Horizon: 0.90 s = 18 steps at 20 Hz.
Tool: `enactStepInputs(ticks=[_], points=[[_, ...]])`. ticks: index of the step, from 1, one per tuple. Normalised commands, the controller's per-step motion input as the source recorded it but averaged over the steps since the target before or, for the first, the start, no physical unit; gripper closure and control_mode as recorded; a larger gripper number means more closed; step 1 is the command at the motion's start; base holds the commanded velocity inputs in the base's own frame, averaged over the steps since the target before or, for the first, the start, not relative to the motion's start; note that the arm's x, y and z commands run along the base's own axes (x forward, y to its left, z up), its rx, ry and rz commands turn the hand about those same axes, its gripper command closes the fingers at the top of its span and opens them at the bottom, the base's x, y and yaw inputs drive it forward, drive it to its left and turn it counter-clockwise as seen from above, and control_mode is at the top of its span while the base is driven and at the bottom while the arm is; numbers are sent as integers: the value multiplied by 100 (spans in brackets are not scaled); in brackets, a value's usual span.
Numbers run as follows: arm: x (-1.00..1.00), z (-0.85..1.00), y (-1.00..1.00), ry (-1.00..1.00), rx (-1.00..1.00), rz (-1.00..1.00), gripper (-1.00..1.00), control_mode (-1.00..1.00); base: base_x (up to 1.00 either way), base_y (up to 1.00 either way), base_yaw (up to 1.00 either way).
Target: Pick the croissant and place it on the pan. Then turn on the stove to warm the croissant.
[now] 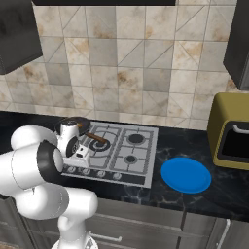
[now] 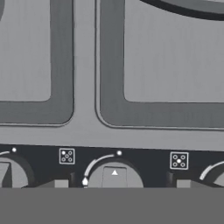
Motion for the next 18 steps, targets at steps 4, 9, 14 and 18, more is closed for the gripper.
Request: enactStepInputs(ticks=[4, 9, 14, 18], points=[[0, -9, 0, 0, 0, 0, 100, -100, 0, 0, 0], [-2, -11, 0, 0, 0, 0, 100, -100, 0, 0, 0], [-19, -24, 0, 2, 0, 1, 100, -100, 0, 0, 0], [-24, -31, 0, 4, 0, 2, 100, -100, 0, 0, 0]])
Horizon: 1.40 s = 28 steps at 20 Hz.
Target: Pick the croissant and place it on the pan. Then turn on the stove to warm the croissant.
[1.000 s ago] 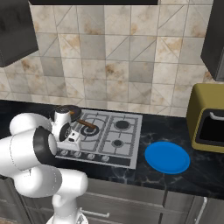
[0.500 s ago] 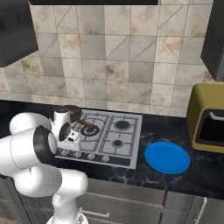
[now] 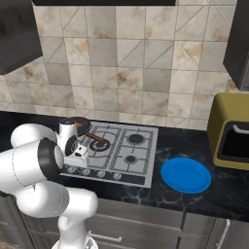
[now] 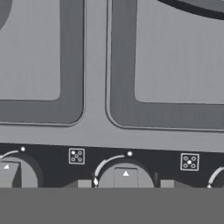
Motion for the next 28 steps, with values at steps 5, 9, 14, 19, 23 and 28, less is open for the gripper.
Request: enactStepInputs(ticks=[5, 9, 14, 19, 23, 28], points=[[-5, -41, 0, 6, 0, 20, 100, -100, 0, 0, 0], [-12, -41, 0, 6, 0, 34, 100, -100, 0, 0, 0], [-28, -37, 0, 5, 0, 32, 100, -100, 0, 0, 0], [-44, -42, 0, 5, 0, 32, 100, -100, 0, 0, 0], [-54, -46, 0, 5, 0, 35, 100, -100, 0, 0, 0], [-62, -41, 0, 2, 0, 36, 100, -100, 0, 0, 0]])
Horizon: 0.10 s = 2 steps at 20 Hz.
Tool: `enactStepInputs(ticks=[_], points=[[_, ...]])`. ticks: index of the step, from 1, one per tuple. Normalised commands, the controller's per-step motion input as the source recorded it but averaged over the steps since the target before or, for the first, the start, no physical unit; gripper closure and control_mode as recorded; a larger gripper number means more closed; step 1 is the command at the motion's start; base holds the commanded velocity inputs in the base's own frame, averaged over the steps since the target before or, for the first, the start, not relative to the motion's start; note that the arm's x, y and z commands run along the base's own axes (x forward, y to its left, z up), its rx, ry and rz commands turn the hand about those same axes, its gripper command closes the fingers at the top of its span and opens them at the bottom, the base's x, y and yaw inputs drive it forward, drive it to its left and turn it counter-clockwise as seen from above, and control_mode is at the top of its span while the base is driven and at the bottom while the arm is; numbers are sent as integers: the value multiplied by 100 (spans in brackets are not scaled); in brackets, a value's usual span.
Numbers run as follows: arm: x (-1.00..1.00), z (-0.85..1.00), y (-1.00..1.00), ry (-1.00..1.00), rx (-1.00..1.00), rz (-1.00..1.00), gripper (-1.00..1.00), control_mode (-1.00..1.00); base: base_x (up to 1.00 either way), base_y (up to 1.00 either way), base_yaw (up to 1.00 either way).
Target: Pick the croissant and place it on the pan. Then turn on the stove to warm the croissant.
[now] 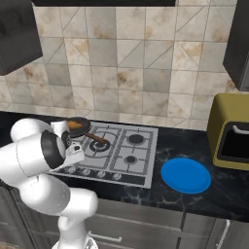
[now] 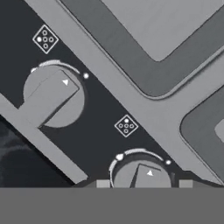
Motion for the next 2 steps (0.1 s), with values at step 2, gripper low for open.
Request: enactStepInputs(ticks=[2], points=[[-59, -41, 0, 2, 0, 36, 100, -100, 0, 0, 0]])
